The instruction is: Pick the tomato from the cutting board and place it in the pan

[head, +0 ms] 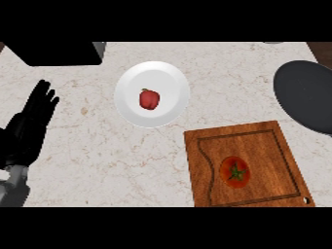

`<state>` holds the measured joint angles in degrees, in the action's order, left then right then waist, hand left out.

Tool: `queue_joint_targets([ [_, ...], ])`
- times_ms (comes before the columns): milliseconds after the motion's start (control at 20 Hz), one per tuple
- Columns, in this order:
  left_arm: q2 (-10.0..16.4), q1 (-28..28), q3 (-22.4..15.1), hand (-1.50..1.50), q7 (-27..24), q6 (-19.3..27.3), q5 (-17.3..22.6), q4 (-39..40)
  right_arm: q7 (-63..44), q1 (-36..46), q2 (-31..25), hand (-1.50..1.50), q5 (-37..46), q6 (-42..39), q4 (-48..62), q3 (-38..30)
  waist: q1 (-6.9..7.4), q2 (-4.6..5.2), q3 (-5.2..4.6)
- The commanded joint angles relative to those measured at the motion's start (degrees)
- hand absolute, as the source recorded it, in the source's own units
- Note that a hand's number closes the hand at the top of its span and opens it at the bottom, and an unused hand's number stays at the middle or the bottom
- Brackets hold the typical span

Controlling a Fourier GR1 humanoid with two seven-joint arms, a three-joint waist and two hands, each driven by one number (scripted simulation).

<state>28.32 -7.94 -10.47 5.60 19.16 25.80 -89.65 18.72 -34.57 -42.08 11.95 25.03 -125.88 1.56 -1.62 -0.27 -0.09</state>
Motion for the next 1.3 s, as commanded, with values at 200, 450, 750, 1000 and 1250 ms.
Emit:
queue_joint_targets([
  [200,-2.1,-2.5,-1.7,0.0,2.8,2.3,-2.6,-1.8,-24.2,1.0,-10.1,-1.5,15.1,-8.5,-10.1,-2.8,1.83,0.46,-0.13],
  [450,-1.7,-5.0,-0.5,0.0,1.8,-1.3,-1.9,1.5,-39.1,10.2,-13.3,-1.5,20.1,-16.8,-10.8,4.2,3.42,0.93,-0.14],
  [750,-3.6,-1.1,-1.8,0.0,-0.2,-1.0,-2.8,0.2,-50.0,10.4,-19.4,-1.5,20.2,-29.4,-11.5,13.8,3.62,0.59,-0.18],
  [1000,-3.6,-5.3,-1.0,0.0,4.3,-0.4,-3.5,0.4,-59.9,23.5,-13.9,-1.5,23.4,-36.0,-10.7,25.5,3.25,0.47,0.0],
  [1250,-3.2,-3.8,0.3,0.0,4.5,-2.0,-2.0,-0.4,-69.7,29.4,-14.8,-1.5,27.3,-42.4,-12.5,30.4,3.18,0.16,-0.1],
])
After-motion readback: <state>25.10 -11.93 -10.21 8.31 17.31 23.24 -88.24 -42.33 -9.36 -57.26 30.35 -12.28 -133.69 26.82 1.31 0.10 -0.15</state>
